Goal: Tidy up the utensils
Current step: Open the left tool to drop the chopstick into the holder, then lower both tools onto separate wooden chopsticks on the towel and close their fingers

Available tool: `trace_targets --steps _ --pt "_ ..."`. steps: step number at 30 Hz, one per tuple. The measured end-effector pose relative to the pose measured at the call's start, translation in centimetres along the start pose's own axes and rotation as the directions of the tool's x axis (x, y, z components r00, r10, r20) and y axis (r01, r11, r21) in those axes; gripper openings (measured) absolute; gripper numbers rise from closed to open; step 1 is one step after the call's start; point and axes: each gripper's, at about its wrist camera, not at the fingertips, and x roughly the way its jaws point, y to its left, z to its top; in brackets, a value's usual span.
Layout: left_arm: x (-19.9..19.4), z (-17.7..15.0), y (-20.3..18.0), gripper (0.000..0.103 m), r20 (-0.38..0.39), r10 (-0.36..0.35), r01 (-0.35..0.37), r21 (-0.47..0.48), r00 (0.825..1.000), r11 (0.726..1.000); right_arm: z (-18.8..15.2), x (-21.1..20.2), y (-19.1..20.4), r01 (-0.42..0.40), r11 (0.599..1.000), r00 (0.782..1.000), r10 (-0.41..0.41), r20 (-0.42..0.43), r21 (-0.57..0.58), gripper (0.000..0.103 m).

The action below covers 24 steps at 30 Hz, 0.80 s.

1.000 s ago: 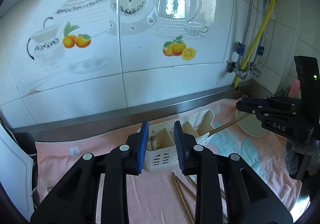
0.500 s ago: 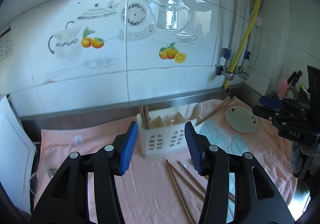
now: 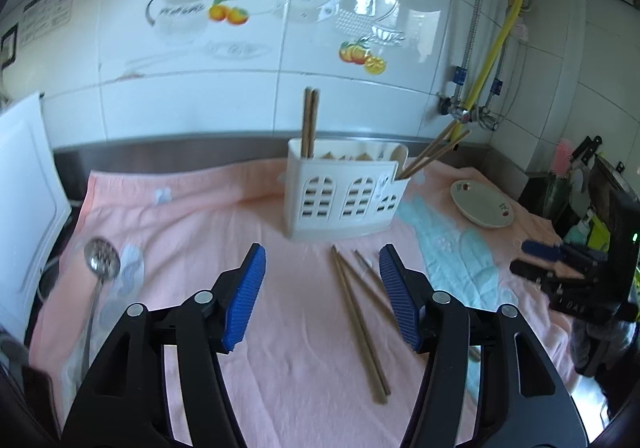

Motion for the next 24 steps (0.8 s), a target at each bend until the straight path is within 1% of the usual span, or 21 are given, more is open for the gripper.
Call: trace_targets --steps 4,6,8,10,15,22,24 --pt "-0.2 -1.8 0.8 0.063 -0.019 0.011 -0.012 -0.028 1.0 1.0 -2.7 1.1 0.3 -0.013 1.0 0.999 0.012 -0.049 -0.015 0.05" --pt "-0.2 -2.7 1.2 0.064 -0.029 0.019 -0.02 -0.038 0.999 0.999 -4.0 1.7 0.3 -0.023 1.0 0.997 0.021 -0.077 -0.015 0.048" --pt "-0.2 -3.5 1.6 0.064 -0.038 0.02 -0.022 -0.054 0.999 0.998 -5.0 2.4 0.3 -0.023 1.0 0.995 0.021 -0.1 -0.02 0.041" --pt "-0.2 -4.2 1.9 0.064 -0.046 0.02 -0.024 -0.072 0.999 0.997 -5.8 3.2 0.2 -0.03 0.999 0.992 0.027 -0.126 -0.019 0.039" --pt "-0.2 -5.5 2.5 0.064 -0.065 0.04 -0.046 -0.091 0.997 0.995 -7.0 4.8 0.4 -0.046 0.999 0.985 0.041 -0.168 -0.025 0.028" --pt "0.1 -6.9 3.5 0.064 -0.093 0.059 -0.07 -0.115 0.994 0.991 -7.4 6.8 0.7 -0.062 0.997 0.976 0.053 -0.213 -0.036 0.019" --pt "0.1 -7.2 3.7 0.064 -0.098 0.06 -0.071 -0.121 0.993 0.99 -7.4 7.2 0.7 -0.066 0.997 0.974 0.058 -0.221 -0.033 0.018"
